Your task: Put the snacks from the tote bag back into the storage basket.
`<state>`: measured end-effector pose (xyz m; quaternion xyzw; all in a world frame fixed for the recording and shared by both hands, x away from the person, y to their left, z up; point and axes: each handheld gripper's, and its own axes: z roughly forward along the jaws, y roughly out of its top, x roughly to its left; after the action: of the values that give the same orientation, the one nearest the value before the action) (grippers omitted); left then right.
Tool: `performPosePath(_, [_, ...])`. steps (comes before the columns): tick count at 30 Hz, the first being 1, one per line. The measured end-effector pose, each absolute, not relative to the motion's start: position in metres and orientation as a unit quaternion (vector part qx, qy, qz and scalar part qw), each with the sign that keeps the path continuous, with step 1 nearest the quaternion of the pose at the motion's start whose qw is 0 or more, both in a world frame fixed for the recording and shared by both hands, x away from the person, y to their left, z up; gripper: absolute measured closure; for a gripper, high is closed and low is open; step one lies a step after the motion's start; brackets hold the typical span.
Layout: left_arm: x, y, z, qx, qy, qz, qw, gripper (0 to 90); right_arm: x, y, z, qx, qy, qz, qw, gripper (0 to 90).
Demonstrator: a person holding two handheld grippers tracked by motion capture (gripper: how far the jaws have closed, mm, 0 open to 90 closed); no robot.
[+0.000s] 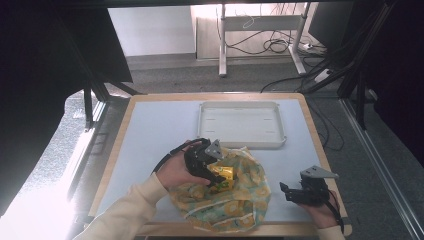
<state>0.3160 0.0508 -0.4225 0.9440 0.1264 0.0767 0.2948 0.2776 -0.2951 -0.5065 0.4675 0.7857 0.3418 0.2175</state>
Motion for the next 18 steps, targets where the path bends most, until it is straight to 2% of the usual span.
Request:
performPosePath(14, [0.319, 0.036, -0.430, 0.954, 0.108, 0.057, 0.275, 27.3, 0.278, -0.296, -0.507, 0.467, 0.786, 0.340, 0.217, 15.4])
performPosePath(18, [0.320, 0.031, -0.433, 0.958, 0.100, 0.054, 0.263, 30.5, 0.278, -0.295, -0.507, 0.468, 0.787, 0.339, 0.216, 15.4])
